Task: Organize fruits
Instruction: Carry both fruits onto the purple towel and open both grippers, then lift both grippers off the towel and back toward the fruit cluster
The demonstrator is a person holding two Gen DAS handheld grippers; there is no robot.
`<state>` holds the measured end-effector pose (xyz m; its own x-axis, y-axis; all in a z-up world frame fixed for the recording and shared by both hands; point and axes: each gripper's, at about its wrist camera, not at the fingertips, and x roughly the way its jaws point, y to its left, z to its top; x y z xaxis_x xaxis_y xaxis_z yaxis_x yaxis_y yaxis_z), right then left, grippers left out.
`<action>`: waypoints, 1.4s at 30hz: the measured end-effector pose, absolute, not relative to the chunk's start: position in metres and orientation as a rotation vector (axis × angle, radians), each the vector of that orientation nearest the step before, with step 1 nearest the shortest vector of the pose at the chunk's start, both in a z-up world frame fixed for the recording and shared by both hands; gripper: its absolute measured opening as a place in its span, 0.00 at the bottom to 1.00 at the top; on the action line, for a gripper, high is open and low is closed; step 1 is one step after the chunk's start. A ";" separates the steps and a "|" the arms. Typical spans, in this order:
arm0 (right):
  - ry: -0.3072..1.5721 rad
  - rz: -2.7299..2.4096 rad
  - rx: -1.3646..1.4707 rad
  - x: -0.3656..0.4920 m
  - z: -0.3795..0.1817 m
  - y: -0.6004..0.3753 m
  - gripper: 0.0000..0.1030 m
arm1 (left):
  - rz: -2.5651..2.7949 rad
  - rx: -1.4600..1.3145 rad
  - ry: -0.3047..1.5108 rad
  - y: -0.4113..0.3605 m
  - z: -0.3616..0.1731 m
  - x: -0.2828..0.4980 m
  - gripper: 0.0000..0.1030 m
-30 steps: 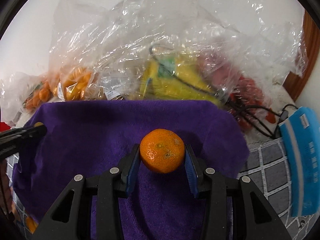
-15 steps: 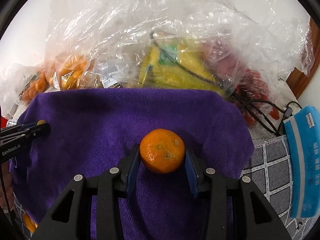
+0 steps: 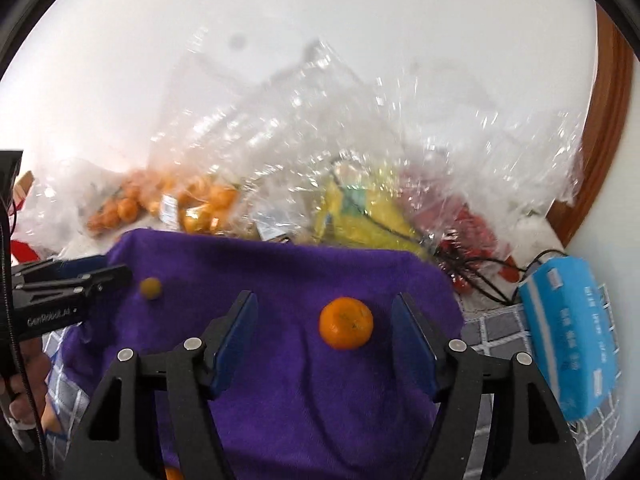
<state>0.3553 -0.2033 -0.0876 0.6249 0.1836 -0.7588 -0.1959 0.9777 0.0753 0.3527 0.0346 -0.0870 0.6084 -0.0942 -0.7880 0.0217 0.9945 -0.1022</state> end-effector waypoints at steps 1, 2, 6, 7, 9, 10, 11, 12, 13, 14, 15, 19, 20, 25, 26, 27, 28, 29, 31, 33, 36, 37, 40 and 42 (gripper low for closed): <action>0.853 0.216 -0.028 0.345 -0.081 -0.202 0.68 | -0.067 -0.094 0.901 0.034 -0.081 0.345 0.49; 0.845 0.208 -0.035 0.340 -0.078 -0.200 0.68 | -0.067 -0.100 0.893 0.033 -0.077 0.339 0.49; 0.823 0.183 -0.014 0.308 -0.063 -0.203 0.68 | -0.064 -0.117 0.849 0.029 -0.057 0.305 0.49; 0.831 0.179 0.008 0.299 -0.059 -0.205 0.68 | -0.064 -0.117 0.840 0.029 -0.054 0.300 0.49; 0.845 0.183 0.039 0.287 -0.054 -0.209 0.68 | -0.054 -0.099 0.821 0.028 -0.047 0.283 0.48; 0.847 0.184 0.051 0.280 -0.051 -0.211 0.68 | -0.055 -0.080 0.823 0.027 -0.045 0.273 0.48; 0.848 0.185 0.061 0.273 -0.049 -0.212 0.68 | -0.063 -0.067 0.829 0.024 -0.044 0.267 0.45; 0.849 0.187 0.068 0.266 -0.046 -0.213 0.68 | -0.067 -0.058 0.831 0.024 -0.043 0.259 0.45; 0.849 0.190 0.071 0.257 -0.042 -0.216 0.67 | -0.061 -0.052 0.827 0.024 -0.040 0.250 0.45; 0.845 0.189 0.073 0.251 -0.039 -0.216 0.67 | -0.055 -0.047 0.822 0.024 -0.038 0.240 0.45; 0.837 0.184 0.076 0.245 -0.036 -0.218 0.67 | -0.057 -0.046 0.820 0.024 -0.037 0.234 0.45; 0.787 0.171 0.096 0.214 -0.020 -0.229 0.67 | -0.057 -0.054 0.800 0.028 -0.030 0.202 0.45; 0.778 0.168 0.103 0.209 -0.017 -0.231 0.67 | -0.057 -0.056 0.797 0.028 -0.029 0.197 0.45; 0.795 0.191 0.137 0.184 -0.014 -0.235 0.67 | -0.038 -0.066 0.799 0.037 -0.025 0.167 0.45; 0.793 0.188 0.138 0.180 -0.015 -0.235 0.66 | -0.028 -0.069 0.798 0.039 -0.024 0.162 0.45; 0.790 0.188 0.141 0.175 -0.015 -0.235 0.65 | -0.020 -0.072 0.795 0.042 -0.022 0.157 0.45; 0.789 0.188 0.143 0.171 -0.015 -0.235 0.64 | -0.016 -0.073 0.794 0.043 -0.021 0.154 0.45; 0.787 0.192 0.146 0.168 -0.016 -0.235 0.64 | -0.011 -0.073 0.794 0.044 -0.020 0.151 0.45; 0.773 0.200 0.146 0.161 -0.016 -0.234 0.64 | -0.003 -0.083 0.800 0.047 -0.021 0.147 0.47; 0.761 0.199 0.138 0.154 -0.018 -0.233 0.64 | -0.009 -0.100 0.825 0.050 -0.026 0.144 0.47; 0.760 0.214 0.125 0.148 -0.025 -0.229 0.64 | -0.002 -0.109 0.835 0.054 -0.035 0.138 0.47; 0.766 0.216 0.117 0.147 -0.029 -0.227 0.64 | 0.006 -0.108 0.831 0.055 -0.038 0.135 0.47; 0.782 0.221 0.122 0.145 -0.040 -0.225 0.64 | 0.023 -0.130 0.840 0.060 -0.048 0.131 0.49; 0.800 0.229 0.129 0.144 -0.048 -0.222 0.64 | 0.016 -0.147 0.851 0.063 -0.055 0.130 0.60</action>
<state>0.1440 -0.2219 -0.0482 0.6734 0.2514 -0.6952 -0.1544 0.9675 0.2003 0.1300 0.0631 -0.0553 0.6599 -0.0445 -0.7500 -0.0726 0.9898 -0.1226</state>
